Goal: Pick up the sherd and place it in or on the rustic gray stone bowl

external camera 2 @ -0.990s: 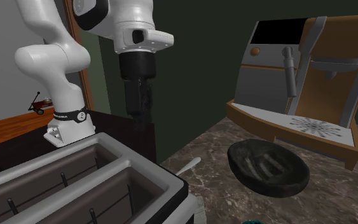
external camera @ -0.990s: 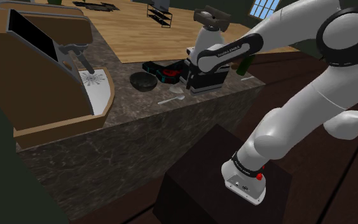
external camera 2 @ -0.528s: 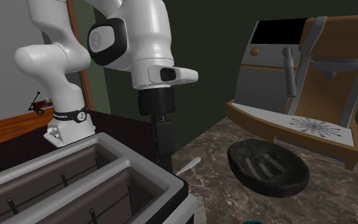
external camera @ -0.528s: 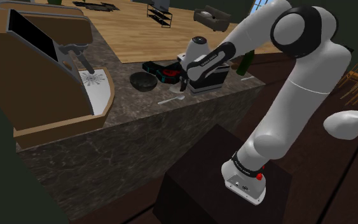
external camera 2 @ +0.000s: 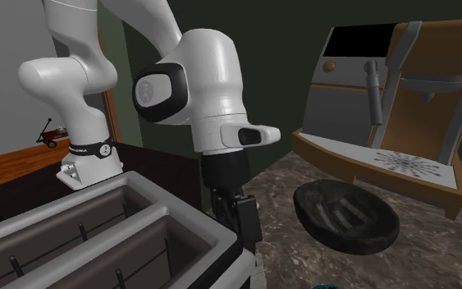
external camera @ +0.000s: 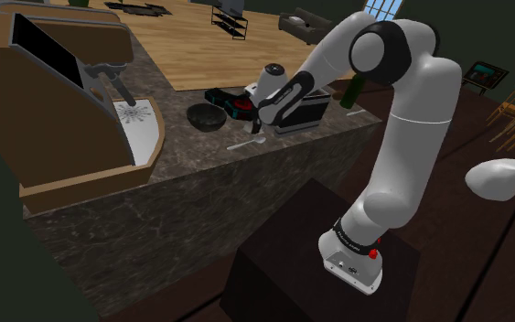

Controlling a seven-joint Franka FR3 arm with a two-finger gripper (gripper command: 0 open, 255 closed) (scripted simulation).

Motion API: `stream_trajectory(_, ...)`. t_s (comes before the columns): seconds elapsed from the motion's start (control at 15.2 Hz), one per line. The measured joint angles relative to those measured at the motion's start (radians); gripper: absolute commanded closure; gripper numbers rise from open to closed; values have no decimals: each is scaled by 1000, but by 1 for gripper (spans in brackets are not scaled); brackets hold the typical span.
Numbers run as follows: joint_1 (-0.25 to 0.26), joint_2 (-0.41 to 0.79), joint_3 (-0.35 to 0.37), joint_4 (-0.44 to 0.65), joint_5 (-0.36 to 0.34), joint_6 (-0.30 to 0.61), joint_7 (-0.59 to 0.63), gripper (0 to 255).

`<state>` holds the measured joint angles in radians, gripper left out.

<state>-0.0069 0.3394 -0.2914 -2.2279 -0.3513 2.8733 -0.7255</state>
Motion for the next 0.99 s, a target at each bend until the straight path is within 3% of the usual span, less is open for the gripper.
stream_trajectory(0.66, -20, 71, 9, 32, 12, 42, -9, 0)
stream_trajectory(0.73, -20, 71, 9, 32, 12, 42, -9, 255)
stream_trajectory(0.99, -20, 71, 9, 32, 12, 42, -9, 255)
